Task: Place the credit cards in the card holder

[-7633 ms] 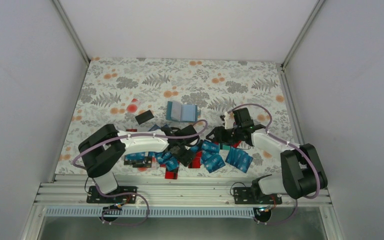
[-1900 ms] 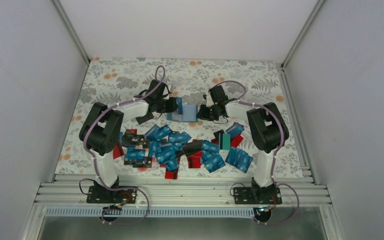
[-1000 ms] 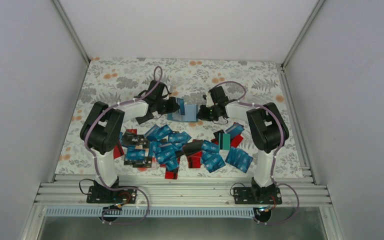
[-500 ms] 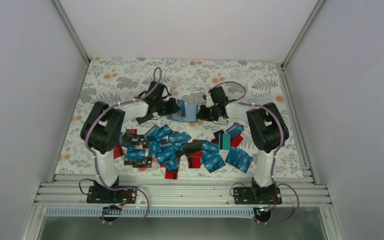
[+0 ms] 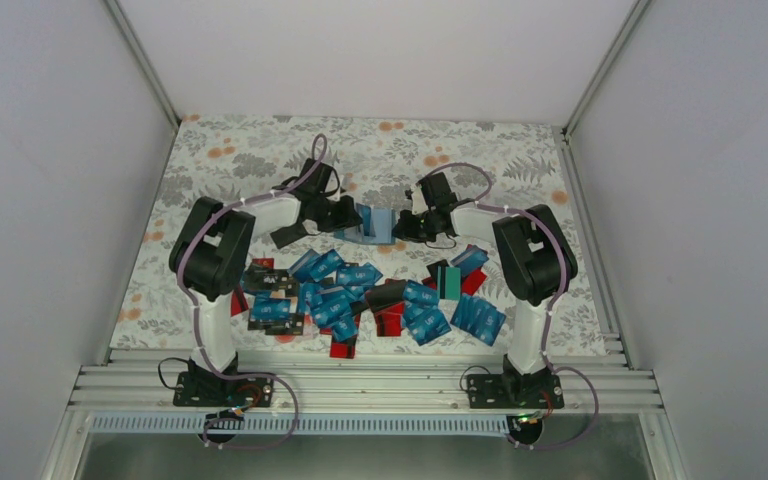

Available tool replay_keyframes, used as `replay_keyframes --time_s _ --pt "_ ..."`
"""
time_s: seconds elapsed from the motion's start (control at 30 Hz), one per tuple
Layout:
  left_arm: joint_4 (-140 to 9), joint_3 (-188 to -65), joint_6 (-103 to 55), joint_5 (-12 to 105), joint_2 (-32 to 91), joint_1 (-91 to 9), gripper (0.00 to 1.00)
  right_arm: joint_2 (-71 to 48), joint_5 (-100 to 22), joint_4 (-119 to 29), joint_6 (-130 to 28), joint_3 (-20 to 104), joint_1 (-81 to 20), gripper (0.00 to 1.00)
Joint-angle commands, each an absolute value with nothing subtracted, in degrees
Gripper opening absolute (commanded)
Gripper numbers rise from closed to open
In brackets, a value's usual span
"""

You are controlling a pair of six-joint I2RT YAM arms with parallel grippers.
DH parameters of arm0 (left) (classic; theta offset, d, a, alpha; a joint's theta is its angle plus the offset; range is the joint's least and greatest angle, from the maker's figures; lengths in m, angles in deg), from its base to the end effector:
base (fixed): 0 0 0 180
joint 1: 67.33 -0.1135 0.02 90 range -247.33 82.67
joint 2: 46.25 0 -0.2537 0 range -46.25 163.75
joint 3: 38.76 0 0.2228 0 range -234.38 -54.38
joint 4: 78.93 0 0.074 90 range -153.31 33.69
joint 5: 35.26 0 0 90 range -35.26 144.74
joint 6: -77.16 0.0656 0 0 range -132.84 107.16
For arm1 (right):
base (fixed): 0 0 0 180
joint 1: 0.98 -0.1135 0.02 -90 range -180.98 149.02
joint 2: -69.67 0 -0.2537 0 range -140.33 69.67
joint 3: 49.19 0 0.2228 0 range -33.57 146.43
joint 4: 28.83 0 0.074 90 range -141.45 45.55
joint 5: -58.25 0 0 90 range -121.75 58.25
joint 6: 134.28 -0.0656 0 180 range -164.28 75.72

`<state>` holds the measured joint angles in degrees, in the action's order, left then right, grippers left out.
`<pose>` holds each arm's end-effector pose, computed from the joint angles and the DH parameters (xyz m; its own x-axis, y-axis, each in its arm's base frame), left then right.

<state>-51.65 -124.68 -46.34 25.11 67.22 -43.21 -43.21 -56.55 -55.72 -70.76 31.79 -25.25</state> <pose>0.3464 -0.1906 0.1361 -0.9617 -0.0951 -0.2573 0.1012 0.7489 -0.6549 0.3324 0.1800 0.1153 -0.9526 0.0145 -0.3039 -0.1637 0.8175 0.5522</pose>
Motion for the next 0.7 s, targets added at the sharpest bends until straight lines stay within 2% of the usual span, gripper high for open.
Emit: replay_keyframes --time_s 0.0,0.3,0.67 --pt "-45.5 -127.0 -43.6 24.6 69.3 -43.4 0.02 -45.3 -56.8 -55.5 -70.1 31.5 -25.3 0.09" --pt "-39.7 -130.6 -40.3 22.2 70.7 -45.2 0.02 -45.4 -57.2 -55.4 -69.9 31.7 -25.2 0.09" --pt "-39.5 -130.8 -38.1 17.9 73.2 -46.1 0.02 -45.9 -58.3 -55.2 -69.8 32.2 -25.3 0.09"
